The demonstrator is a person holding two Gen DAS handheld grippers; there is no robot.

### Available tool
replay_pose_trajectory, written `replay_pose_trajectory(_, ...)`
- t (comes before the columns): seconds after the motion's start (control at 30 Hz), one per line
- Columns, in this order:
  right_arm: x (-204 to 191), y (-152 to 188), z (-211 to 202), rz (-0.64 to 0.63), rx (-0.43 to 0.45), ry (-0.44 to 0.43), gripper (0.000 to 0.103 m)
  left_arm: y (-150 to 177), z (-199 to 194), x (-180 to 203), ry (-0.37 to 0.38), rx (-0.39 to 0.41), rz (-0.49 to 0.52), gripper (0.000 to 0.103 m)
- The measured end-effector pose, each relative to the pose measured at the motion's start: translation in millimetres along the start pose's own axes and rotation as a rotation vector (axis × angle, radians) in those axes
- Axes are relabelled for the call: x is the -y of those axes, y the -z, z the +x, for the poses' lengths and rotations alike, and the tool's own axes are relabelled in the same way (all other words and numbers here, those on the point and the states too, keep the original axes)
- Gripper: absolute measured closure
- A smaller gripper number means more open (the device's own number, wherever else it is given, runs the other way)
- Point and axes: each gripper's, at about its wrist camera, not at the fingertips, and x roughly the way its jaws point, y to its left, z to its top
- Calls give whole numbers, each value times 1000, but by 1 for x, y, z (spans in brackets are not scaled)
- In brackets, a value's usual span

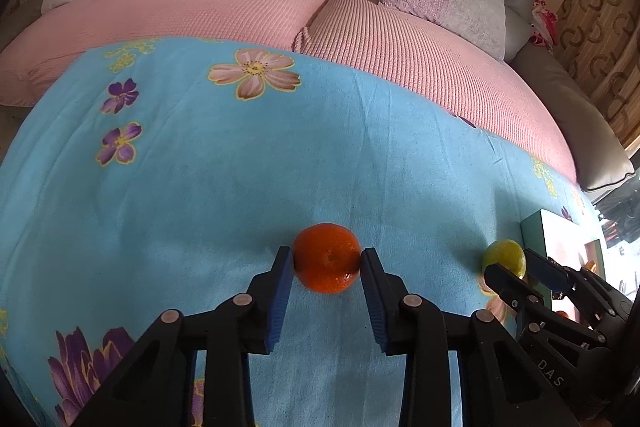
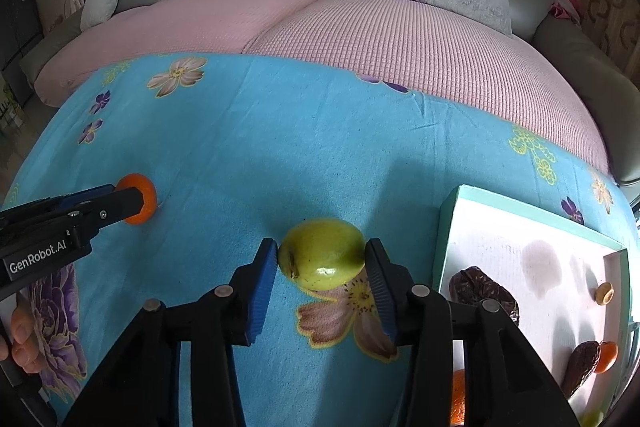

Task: Organize fruits
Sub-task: 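Grasp the green pear with the right tool while the left tool grasps the tangerine, then carry the green pear in the right tool while the left tool carries the tangerine over the tray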

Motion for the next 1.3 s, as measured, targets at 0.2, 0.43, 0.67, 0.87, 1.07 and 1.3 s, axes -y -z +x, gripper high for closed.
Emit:
replay_pose_trajectory(0.2,-2,7,-17,-10,24,4,57,2,-13,4,-16,7,15,81)
replay_pose_trajectory(0.43,-5,18,-41,-10,55,-9,57,11,-19,16,-20,-4,59,83)
replay_pose_trajectory(0.67,-5,29,-59,3,70,5,57,10,-20,1,32,3,10,83)
replay_pose_trajectory(0.87,7,46,-69,53,66,26,57,4,-24,-15,101,13,-57,81)
replay_pose_trajectory(1.07,19,55,-81,83,80,48,57,3,-16,-22,123,-8,-100,38)
replay_pose_trajectory(1.3,28,55,-86,112,93,50,57,12,0,4,28,-52,5,47)
